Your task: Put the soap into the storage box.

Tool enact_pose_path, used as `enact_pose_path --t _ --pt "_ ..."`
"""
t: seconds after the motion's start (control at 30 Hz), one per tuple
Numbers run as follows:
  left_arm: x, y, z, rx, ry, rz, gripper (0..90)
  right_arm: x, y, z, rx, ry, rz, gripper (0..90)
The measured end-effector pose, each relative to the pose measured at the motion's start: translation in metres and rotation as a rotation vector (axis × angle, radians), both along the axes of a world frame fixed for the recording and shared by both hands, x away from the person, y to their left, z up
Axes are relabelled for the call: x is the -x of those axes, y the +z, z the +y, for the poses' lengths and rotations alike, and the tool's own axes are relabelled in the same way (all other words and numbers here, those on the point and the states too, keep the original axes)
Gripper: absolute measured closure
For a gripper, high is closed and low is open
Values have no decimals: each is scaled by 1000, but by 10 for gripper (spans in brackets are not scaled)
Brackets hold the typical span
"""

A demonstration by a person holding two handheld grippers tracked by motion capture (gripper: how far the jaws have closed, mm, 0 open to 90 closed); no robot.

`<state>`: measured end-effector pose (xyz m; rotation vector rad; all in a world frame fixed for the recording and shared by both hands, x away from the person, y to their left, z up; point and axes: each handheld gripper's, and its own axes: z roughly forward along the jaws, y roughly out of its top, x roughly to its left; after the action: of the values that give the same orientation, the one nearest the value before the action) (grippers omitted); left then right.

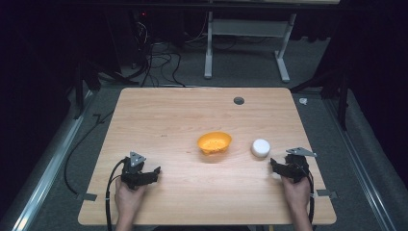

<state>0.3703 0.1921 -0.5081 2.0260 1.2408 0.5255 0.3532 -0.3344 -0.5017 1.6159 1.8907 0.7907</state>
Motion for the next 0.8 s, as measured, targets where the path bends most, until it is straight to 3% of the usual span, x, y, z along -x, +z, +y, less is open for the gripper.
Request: enact_pose_path --t 0.8 --pt "0 0 0 -3 0 1 204 0 0 -2 1 44 14 217"
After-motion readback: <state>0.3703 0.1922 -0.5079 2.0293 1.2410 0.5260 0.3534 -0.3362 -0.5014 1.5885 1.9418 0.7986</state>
